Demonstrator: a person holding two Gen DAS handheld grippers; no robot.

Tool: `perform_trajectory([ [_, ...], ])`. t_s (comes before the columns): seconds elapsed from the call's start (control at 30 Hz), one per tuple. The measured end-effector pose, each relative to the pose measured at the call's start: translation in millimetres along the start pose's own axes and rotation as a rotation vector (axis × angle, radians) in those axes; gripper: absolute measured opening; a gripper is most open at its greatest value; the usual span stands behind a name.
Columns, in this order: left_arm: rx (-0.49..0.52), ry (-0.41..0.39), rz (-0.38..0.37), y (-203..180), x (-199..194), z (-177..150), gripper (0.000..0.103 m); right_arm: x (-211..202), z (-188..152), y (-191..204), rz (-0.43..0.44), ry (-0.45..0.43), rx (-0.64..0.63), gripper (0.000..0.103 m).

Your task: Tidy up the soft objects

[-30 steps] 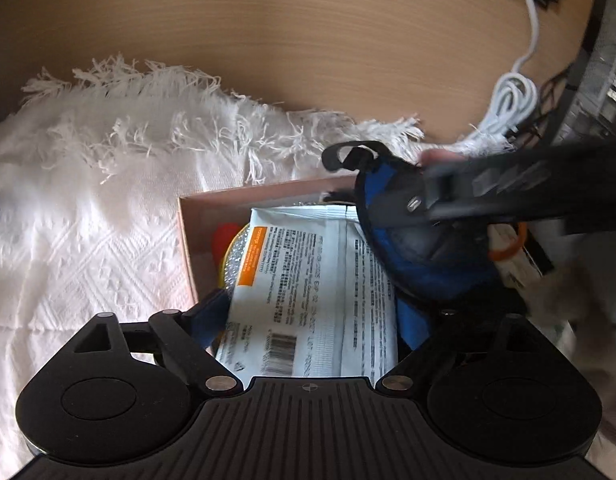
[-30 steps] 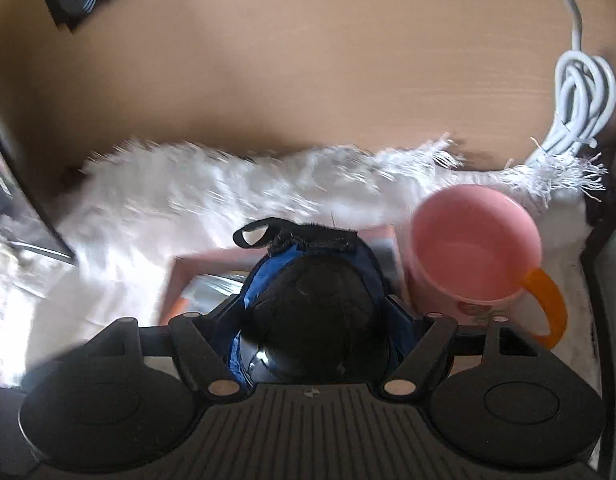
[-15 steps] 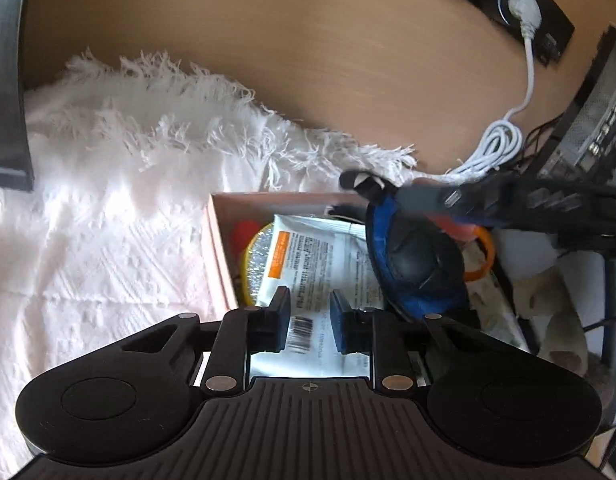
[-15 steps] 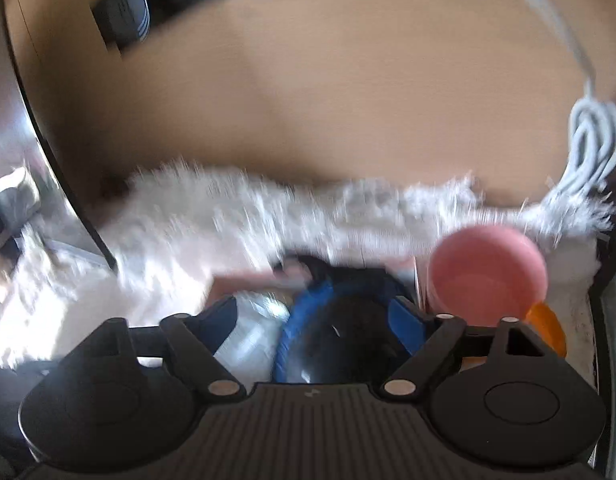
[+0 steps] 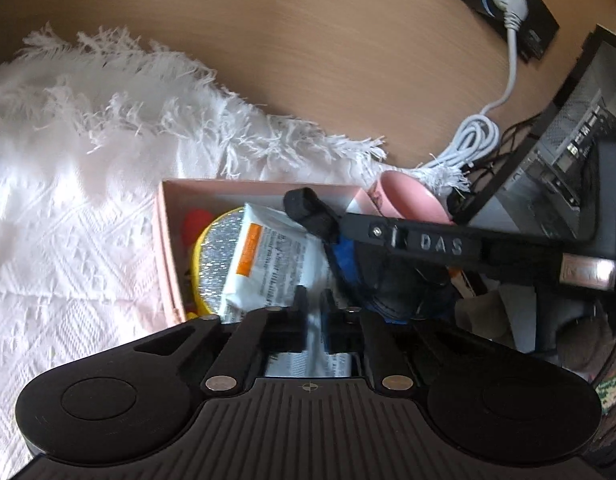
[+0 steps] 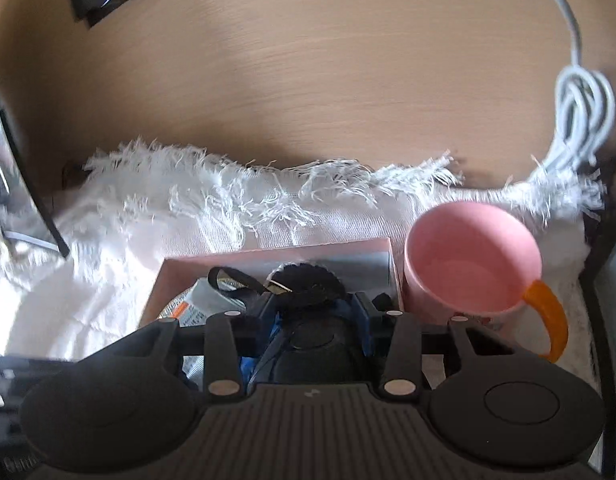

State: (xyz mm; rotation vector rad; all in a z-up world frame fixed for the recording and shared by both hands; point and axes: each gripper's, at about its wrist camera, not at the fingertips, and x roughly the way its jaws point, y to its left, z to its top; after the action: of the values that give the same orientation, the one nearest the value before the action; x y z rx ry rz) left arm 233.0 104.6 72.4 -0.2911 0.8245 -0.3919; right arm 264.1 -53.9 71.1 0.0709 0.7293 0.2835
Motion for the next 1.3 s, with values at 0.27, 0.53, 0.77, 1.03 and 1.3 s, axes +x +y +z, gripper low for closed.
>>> perform_trajectory([
  [0.27, -0.014, -0.015, -0.038, 5, -4, 1, 0.007, -4, 0, 11, -0.031, -0.027, -0.057, 0.058],
  [0.53, -0.002, -0.118, -0.004, 2, -61, -18, 0.019, -82, -6, 20, -0.054, -0.196, 0.064, 0.08],
  [0.77, 0.069, -0.203, 0.11, -15, -108, -80, 0.019, -127, -73, 35, -0.084, -0.18, -0.005, 0.083],
  [1.03, -0.008, -0.182, 0.231, -44, -110, -178, 0.019, -135, -175, 24, -0.112, -0.053, -0.128, 0.086],
  [1.3, 0.037, -0.135, 0.322, -66, -59, -197, 0.019, -103, -211, 1, -0.153, 0.029, -0.106, 0.086],
])
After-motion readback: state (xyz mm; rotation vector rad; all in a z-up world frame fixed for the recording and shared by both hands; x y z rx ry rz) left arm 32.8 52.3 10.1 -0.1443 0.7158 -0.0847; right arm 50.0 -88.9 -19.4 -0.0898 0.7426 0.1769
